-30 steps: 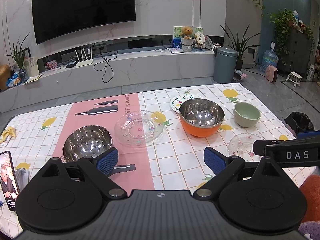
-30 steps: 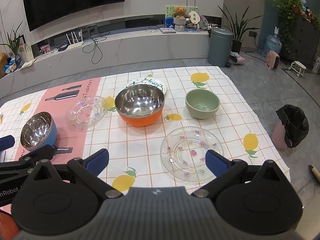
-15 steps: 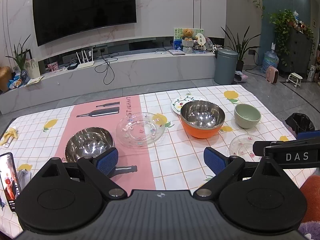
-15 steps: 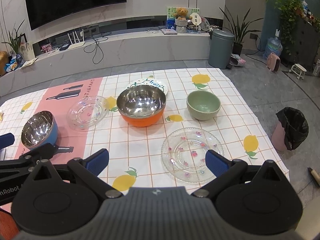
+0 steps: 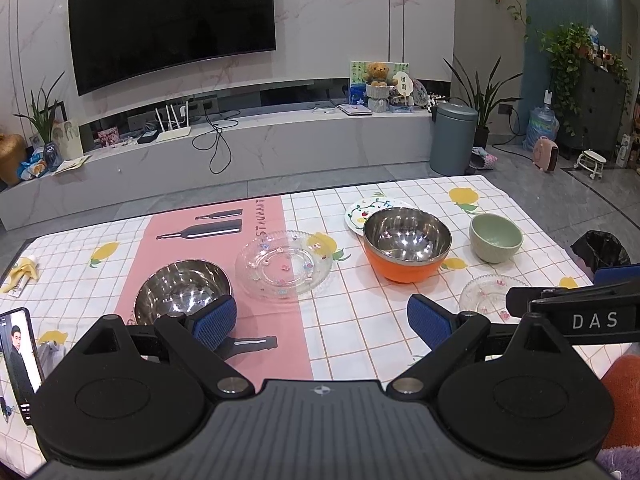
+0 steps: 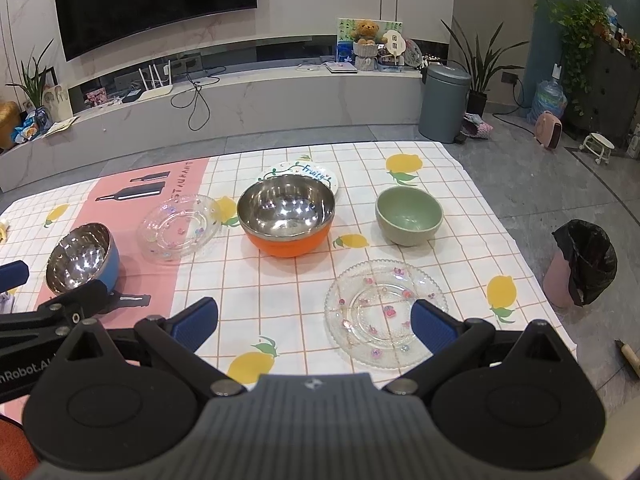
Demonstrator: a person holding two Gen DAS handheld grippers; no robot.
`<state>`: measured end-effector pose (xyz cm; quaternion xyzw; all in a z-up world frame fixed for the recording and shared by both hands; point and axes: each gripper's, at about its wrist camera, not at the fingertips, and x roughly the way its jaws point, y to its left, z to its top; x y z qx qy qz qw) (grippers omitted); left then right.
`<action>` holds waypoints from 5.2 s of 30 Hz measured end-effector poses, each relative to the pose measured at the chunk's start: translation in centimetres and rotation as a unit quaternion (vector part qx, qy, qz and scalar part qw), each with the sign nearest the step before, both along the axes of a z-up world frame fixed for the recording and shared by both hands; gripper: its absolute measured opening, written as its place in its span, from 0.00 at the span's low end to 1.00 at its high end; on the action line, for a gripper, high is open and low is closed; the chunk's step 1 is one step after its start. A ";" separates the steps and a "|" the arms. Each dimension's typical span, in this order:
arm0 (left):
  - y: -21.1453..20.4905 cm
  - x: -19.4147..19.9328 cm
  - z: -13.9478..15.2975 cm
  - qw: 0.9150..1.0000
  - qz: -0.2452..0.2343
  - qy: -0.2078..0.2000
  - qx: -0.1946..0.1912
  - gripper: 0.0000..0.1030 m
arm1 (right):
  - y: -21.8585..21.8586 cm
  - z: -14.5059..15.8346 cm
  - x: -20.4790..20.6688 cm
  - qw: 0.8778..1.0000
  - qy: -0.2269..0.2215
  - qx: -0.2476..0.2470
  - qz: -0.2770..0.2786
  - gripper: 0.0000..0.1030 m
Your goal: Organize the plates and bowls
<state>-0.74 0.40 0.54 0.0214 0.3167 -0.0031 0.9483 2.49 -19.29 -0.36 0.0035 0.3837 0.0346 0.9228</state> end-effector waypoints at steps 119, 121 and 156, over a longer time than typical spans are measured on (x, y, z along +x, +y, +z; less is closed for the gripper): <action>14.7 3.8 -4.8 0.965 0.187 0.043 -0.181 0.08 | 13.7 -6.5 9.5 0.969 0.092 0.164 0.161 0.11; 13.5 3.2 -4.4 0.966 0.174 0.044 -0.184 0.09 | 12.1 -6.1 8.7 0.970 0.091 0.168 0.152 0.11; 7.0 -0.2 -8.7 0.964 0.123 0.151 -0.181 0.10 | 3.7 -10.2 3.0 0.968 0.155 0.174 0.094 0.11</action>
